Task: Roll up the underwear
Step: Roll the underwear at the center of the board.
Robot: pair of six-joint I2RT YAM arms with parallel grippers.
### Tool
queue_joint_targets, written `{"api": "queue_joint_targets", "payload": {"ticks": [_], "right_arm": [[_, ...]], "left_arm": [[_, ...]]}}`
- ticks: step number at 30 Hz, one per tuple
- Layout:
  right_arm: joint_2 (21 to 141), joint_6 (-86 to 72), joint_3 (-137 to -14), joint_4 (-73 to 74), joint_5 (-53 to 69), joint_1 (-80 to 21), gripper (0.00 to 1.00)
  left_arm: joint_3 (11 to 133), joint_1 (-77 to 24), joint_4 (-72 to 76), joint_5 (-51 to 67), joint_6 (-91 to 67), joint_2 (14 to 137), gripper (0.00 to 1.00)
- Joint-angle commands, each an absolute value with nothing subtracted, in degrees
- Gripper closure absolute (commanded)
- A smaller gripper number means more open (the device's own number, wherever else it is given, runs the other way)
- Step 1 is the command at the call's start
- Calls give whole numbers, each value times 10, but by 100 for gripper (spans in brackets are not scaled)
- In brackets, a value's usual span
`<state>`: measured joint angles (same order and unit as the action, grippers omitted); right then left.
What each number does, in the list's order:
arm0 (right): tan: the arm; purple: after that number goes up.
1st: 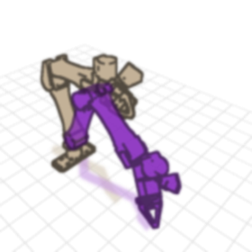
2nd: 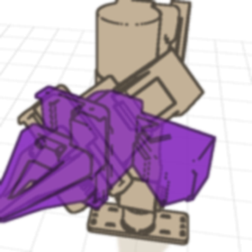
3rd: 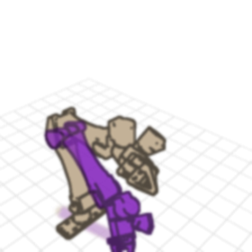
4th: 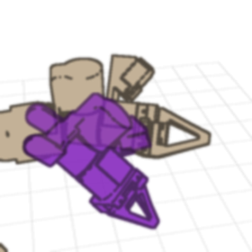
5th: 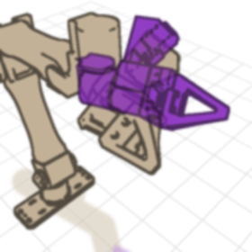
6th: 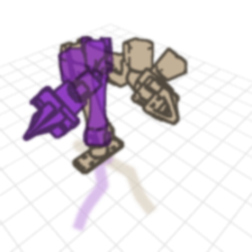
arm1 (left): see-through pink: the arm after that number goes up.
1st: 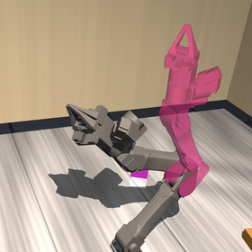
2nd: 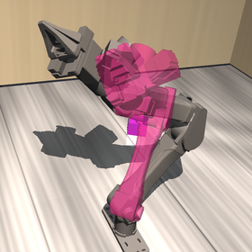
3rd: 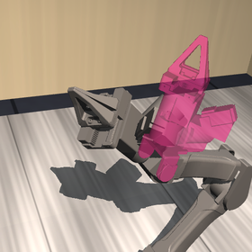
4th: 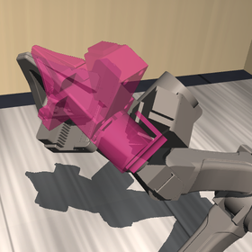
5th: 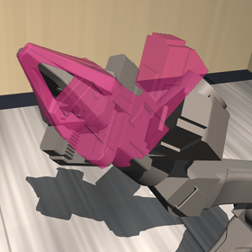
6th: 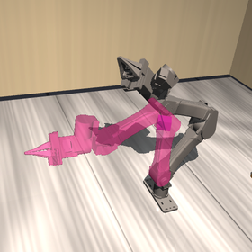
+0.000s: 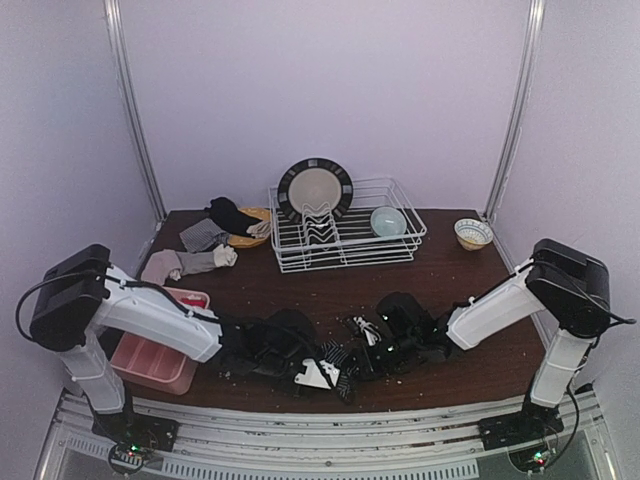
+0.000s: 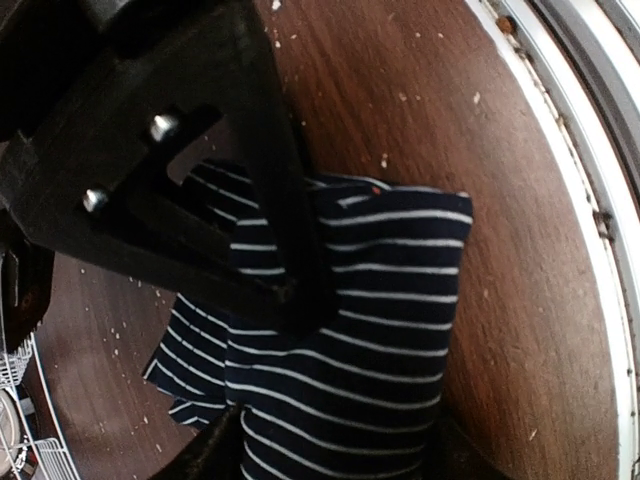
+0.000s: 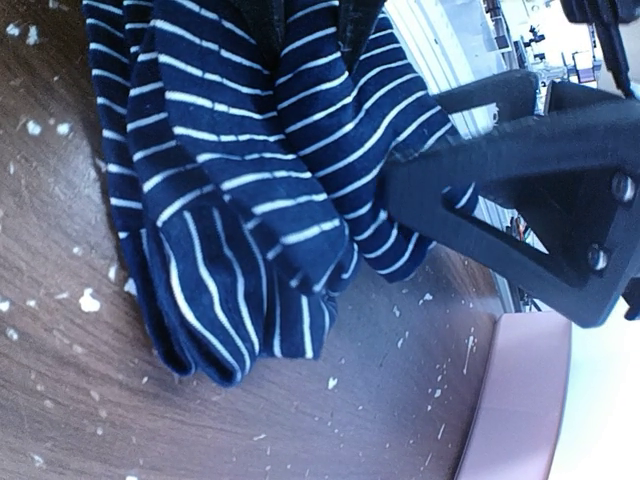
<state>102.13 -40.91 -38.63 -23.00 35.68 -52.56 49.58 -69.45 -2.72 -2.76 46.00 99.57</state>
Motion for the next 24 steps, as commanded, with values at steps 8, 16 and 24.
{"api": "queue_joint_targets", "payload": {"ticks": [8,16,24], "right_arm": [[983,-409,-332,-118,335,-529,69],[888,-402,-313,-81,275,-531,54],[703,-375,-261,-37,78,-595,50]], "left_arm": [[550,-666,-106,43,460,1043,86],[583,-665,-185,84,439,1064,100],[658,-651,-310,171,411,1108,100]]}}
